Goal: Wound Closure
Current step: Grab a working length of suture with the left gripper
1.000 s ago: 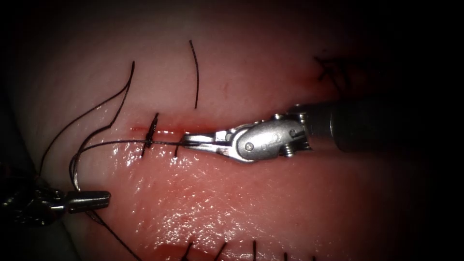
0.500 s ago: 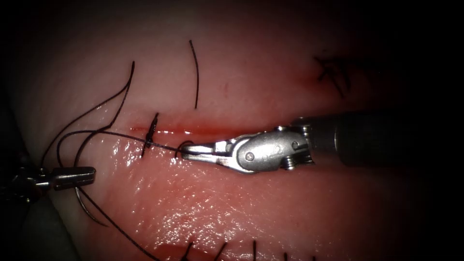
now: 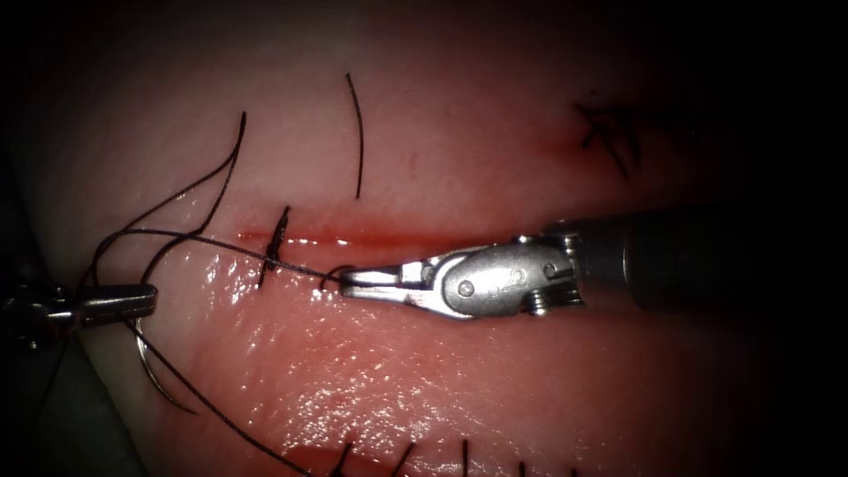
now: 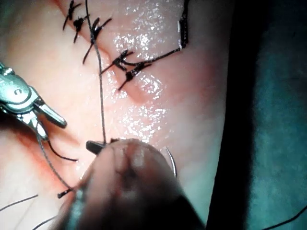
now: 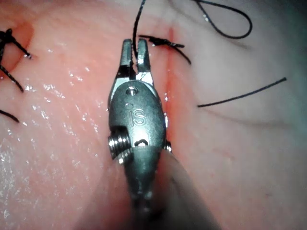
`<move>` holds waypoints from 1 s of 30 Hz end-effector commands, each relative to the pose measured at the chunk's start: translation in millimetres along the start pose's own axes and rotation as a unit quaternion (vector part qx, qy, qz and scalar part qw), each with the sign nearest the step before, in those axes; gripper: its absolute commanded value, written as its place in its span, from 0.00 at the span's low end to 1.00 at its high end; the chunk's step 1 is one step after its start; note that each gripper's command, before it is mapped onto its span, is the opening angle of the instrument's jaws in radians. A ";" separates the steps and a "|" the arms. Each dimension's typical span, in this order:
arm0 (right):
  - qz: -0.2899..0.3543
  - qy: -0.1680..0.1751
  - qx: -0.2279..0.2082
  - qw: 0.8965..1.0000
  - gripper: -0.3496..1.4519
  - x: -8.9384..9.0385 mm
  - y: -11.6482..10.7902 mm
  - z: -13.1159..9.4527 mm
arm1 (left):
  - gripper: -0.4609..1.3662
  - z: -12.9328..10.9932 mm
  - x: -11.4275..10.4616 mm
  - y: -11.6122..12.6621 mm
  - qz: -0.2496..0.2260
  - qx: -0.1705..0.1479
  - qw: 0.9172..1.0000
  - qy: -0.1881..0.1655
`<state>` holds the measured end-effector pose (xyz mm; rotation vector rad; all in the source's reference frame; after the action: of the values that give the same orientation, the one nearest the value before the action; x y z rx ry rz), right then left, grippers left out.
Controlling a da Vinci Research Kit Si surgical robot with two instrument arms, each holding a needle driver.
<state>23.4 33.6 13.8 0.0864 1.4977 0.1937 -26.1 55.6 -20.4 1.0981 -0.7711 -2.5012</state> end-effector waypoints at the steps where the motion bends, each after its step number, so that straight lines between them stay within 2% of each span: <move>1: 0.000 0.000 0.001 1.000 0.70 0.0 0.2 0.0 | 0.06 0.2 0.2 0.1 0.002 -0.004 1.000 -0.001; 5: 0.006 0.000 -0.005 1.000 0.80 0.3 0.8 -0.1 | 0.06 0.4 1.0 0.2 0.007 -0.003 1.000 -0.004; 11: 0.015 0.006 -0.013 1.000 0.82 1.0 2.3 -1.0 | 0.06 0.5 1.9 0.2 0.015 -0.002 1.000 -0.009; 16: 0.021 0.000 -0.029 0.999 0.80 1.8 4.1 -2.3 | 0.06 0.7 2.4 0.2 0.021 -0.001 1.000 -0.010; 22: 0.007 -0.007 -0.041 0.999 0.79 2.7 6.4 -2.7 | 0.06 0.9 2.7 0.2 0.023 0.000 1.000 -0.007; 30: -0.005 -0.012 -0.048 0.999 0.75 2.7 8.4 -2.8 | 0.06 1.2 3.1 0.1 0.028 0.000 1.000 -0.004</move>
<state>20.0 42.4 12.5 0.0036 1.4616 0.2581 -29.1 54.5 -21.5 1.0547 -0.8069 -2.4599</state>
